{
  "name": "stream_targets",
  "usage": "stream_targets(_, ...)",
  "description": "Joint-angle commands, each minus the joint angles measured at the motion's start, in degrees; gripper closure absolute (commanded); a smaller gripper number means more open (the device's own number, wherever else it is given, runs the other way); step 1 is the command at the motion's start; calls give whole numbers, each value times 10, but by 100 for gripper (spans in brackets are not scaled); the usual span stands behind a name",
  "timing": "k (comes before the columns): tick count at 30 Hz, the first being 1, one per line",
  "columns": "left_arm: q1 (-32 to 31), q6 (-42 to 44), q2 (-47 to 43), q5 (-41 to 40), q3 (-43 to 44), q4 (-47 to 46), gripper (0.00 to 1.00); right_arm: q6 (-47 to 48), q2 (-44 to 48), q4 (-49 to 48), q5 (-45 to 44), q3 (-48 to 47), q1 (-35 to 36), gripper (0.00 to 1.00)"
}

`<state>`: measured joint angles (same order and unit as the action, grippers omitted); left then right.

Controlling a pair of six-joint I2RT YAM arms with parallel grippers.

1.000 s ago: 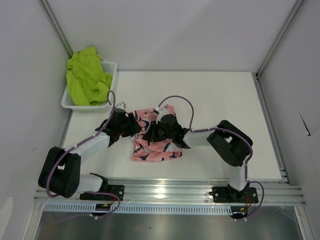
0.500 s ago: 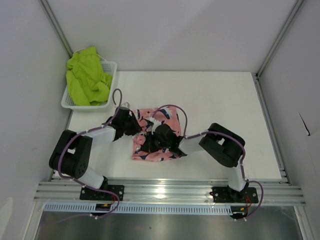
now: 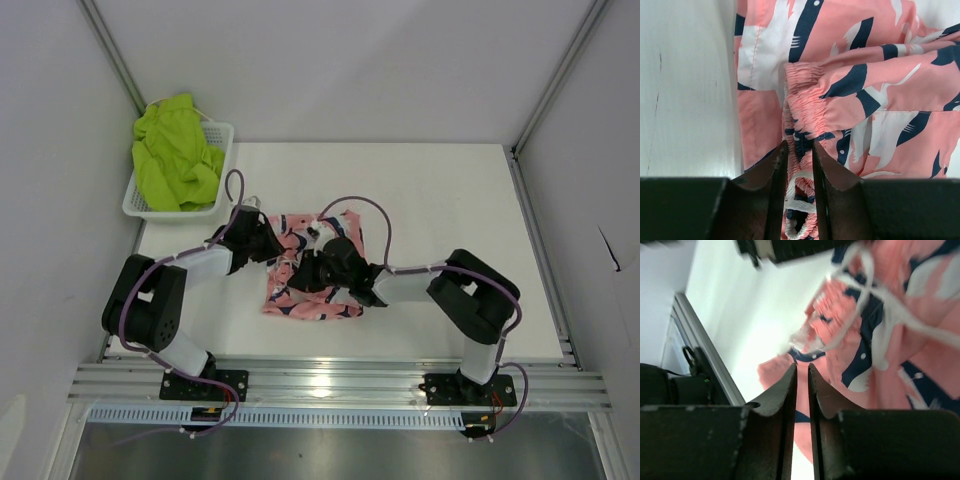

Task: Fold and stack the shorts
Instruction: Neatly place the folded shorts to the corner

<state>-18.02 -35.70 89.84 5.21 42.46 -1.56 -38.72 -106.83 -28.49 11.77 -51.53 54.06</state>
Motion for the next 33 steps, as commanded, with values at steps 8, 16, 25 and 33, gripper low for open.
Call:
stream_targets(8, 6, 16, -12, 6, 30, -7, 62, 51, 53, 33, -14, -24, -64, 82)
stream_targets(16, 7, 15, -13, 12, 40, -2, 50, 30, -50, 6, 13, -74, -63, 84)
stream_targets(25, 6, 10, 22, 34, 39, -30, 48, 27, -98, -10, -2, -73, -24, 84)
stream_targets(33, 6, 6, 47, 45, 40, -45, 53, 33, -80, -4, -11, -68, -12, 84)
